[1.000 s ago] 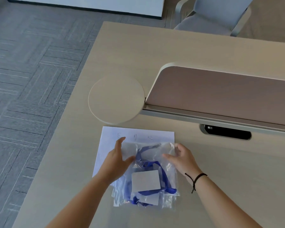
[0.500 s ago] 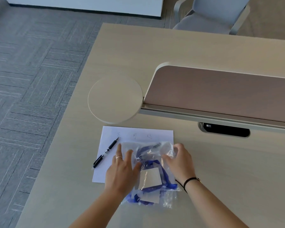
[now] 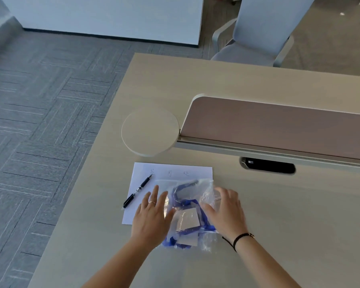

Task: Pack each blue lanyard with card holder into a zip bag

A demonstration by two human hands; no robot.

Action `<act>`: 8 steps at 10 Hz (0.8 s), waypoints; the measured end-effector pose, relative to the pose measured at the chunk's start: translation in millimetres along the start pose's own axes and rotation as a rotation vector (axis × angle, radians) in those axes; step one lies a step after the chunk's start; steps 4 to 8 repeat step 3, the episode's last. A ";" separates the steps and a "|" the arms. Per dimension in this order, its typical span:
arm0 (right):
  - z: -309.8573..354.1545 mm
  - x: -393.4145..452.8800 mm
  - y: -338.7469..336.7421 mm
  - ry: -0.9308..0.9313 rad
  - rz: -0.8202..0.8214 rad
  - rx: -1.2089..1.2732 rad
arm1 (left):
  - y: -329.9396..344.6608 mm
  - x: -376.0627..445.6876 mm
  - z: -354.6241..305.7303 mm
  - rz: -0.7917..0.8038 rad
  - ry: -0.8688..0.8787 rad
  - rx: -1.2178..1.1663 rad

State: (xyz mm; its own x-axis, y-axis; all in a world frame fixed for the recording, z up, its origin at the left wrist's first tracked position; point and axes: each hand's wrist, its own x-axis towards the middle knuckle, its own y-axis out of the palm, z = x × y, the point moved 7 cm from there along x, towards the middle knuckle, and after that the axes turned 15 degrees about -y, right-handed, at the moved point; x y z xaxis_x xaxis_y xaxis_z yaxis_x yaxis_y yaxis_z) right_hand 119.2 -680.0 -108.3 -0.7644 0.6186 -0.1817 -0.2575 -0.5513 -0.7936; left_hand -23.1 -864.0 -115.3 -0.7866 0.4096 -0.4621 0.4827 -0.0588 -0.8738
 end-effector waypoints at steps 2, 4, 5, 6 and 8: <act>35.6 -35.1 -48.2 -0.067 -0.015 0.183 | -27.9 -40.3 11.2 -0.029 -0.005 -0.129; 61.8 -59.4 -84.3 -0.127 -0.096 0.276 | -41.5 -60.4 12.6 -0.074 0.032 -0.169; 61.8 -59.4 -84.3 -0.127 -0.096 0.276 | -41.5 -60.4 12.6 -0.074 0.032 -0.169; 61.8 -59.4 -84.3 -0.127 -0.096 0.276 | -41.5 -60.4 12.6 -0.074 0.032 -0.169; 61.8 -59.4 -84.3 -0.127 -0.096 0.276 | -41.5 -60.4 12.6 -0.074 0.032 -0.169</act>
